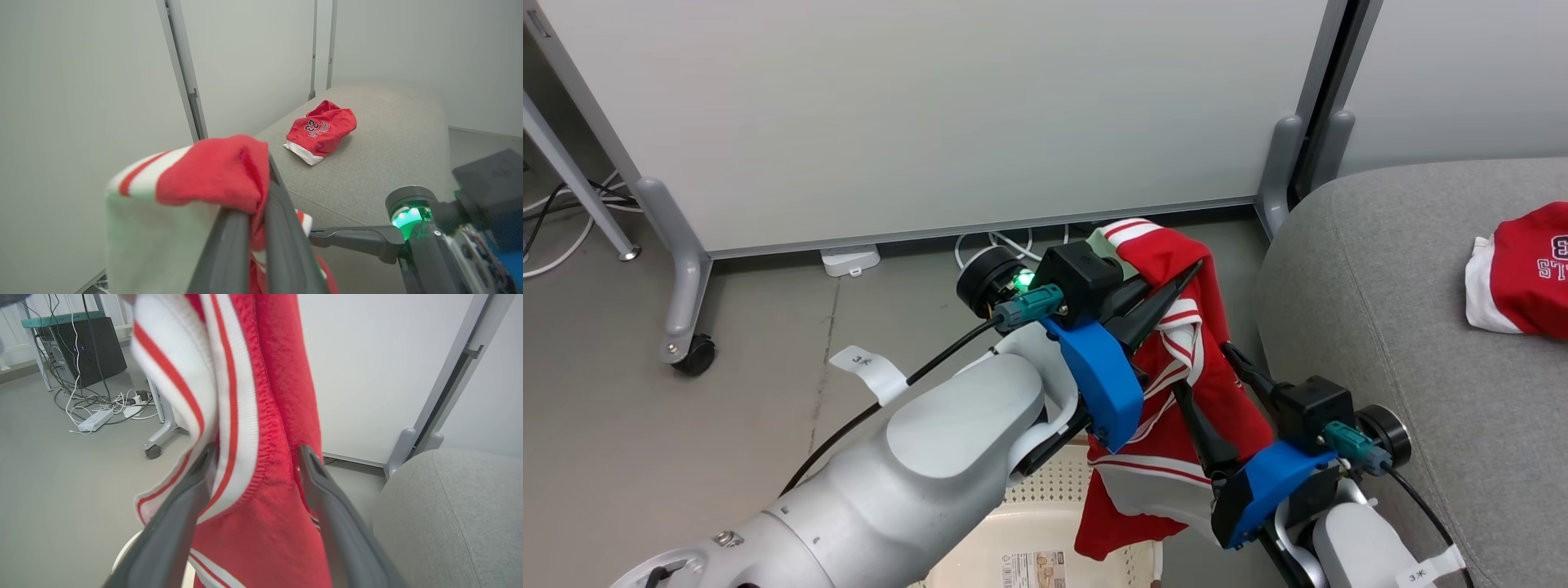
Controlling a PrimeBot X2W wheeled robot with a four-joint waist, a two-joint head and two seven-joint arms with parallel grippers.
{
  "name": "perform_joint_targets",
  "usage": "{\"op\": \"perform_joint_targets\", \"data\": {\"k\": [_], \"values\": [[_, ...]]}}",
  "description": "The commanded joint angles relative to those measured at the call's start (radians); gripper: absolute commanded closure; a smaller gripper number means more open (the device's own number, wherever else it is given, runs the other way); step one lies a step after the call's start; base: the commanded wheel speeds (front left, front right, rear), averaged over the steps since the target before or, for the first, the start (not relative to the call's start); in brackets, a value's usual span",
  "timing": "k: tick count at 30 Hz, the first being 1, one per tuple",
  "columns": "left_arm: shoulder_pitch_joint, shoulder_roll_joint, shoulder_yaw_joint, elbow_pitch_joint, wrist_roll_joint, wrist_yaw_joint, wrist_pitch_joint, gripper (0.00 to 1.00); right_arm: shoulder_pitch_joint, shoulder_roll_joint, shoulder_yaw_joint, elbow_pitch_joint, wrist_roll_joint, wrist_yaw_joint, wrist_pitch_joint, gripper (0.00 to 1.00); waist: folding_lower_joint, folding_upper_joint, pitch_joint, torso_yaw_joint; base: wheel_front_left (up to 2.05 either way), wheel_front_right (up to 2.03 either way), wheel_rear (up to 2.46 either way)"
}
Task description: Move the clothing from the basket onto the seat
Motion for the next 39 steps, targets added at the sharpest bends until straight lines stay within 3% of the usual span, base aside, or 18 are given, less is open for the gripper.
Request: {"op": "perform_joint_targets", "data": {"k": [1,8,23,24,25,26,30,39], "values": [[-0.015,-0.002,-0.004,-0.002,-0.003,-0.001,-0.005,1.0,-0.029,-0.001,0.008,0.028,-0.003,0.001,0.009,0.0,0.0,-0.0001,0.0,0.003,0.0,0.0,0.0],[-0.025,-0.006,-0.011,-0.008,-0.009,-0.001,-0.005,1.0,-0.108,-0.001,0.035,0.153,0.007,0.001,0.036,0.0,0.0,-0.0001,0.002,0.012,0.0,0.0,0.0],[-0.025,-0.007,-0.02,-0.014,-0.012,-0.001,-0.005,1.0,-0.235,-0.001,0.086,0.318,0.049,0.001,-0.027,0.0,0.0,-0.0001,0.004,0.014,0.0,0.0,0.0],[-0.025,-0.007,-0.02,-0.015,-0.013,-0.001,-0.005,1.0,-0.242,-0.001,0.089,0.326,0.052,0.001,-0.03,0.12,0.0,-0.0001,0.004,0.014,0.0,0.0,0.0],[-0.024,-0.006,-0.02,-0.015,-0.013,-0.001,-0.005,1.0,-0.247,-0.001,0.091,0.333,0.055,0.001,-0.034,0.4,0.0,-0.0001,0.004,0.013,0.0,0.0,0.0],[-0.024,-0.006,-0.021,-0.015,-0.013,-0.001,-0.005,1.0,-0.25,-0.001,0.093,0.34,0.058,0.001,-0.038,0.56,0.0,-0.0001,0.004,0.013,0.0,0.0,0.0],[-0.023,-0.005,-0.022,-0.015,-0.014,-0.001,-0.005,1.0,-0.262,-0.001,0.098,0.364,0.069,0.001,-0.054,1.0,0.0,-0.0001,0.002,0.011,0.0,0.0,0.0],[-0.02,-0.001,-0.024,-0.013,-0.02,-0.001,-0.005,1.0,-0.279,-0.001,0.107,0.401,0.085,0.001,-0.083,1.0,0.0,-0.0001,-0.003,0.005,0.0,0.0,0.0]]}}
